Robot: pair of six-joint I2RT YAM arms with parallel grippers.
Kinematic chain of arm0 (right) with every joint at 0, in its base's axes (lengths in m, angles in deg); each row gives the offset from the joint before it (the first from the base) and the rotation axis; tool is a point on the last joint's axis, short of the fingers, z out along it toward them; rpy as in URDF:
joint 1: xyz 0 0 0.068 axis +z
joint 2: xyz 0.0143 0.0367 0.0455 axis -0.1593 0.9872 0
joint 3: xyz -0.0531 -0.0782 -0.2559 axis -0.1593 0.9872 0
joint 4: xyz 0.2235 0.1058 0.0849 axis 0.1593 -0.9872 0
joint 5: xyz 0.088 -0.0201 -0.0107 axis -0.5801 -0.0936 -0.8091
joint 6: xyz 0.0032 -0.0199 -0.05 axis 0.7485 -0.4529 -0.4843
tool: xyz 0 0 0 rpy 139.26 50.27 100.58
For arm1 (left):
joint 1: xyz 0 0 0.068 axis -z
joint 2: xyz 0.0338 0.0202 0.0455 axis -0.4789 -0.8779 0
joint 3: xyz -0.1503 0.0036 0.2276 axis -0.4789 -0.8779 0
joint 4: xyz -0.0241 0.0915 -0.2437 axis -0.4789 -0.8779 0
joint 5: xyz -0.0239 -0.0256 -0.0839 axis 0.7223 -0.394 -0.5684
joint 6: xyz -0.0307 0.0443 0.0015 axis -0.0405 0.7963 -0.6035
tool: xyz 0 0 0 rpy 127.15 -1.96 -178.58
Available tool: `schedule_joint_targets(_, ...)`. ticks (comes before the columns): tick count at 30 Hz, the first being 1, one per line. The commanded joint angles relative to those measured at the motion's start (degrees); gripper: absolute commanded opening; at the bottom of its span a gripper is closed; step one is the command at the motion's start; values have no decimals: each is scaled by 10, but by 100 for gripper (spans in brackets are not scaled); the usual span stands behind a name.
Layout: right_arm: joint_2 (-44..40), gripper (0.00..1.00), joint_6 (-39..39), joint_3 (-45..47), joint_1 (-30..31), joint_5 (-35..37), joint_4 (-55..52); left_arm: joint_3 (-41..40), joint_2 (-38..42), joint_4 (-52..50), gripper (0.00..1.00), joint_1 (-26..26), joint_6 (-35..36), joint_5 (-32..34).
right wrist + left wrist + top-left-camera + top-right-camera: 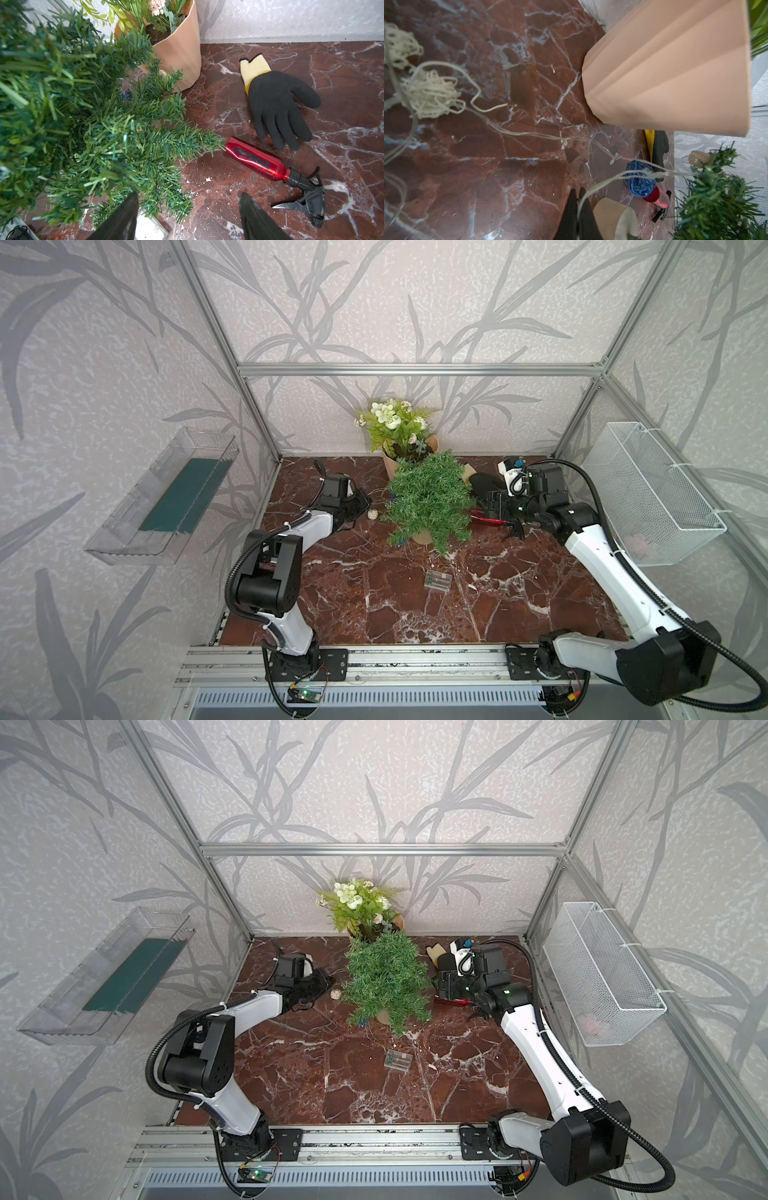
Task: Remove string lights from the small christmas tree
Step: Remove the light string from the Christmas tree.
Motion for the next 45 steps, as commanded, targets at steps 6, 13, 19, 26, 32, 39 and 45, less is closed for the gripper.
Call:
schedule_joint_targets(6,-17,75,-8,11,-2,5,2,-51,74,-86,0,1,7,29)
schedule_joint_targets(13,-29,75,-13,17,-1,7,-3,-119,162,-126,0,6,12,59)
schedule_joint_targets(19,-40,75,-13,22,-2,5,-2,-141,220,-164,0,6,24,85)
schedule_joint_targets(26,-55,75,-19,22,-1,5,-13,-117,228,-191,51,6,61,99)
schedule_joint_targets(32,-71,75,-34,19,-2,17,-27,-81,265,-216,77,6,129,141)
schedule_joint_targets(39,-68,76,-36,19,-2,14,-29,-16,249,-203,88,5,210,101)
schedule_joint_targets(45,-62,76,-34,21,-2,14,-23,-14,171,-106,88,4,225,33)
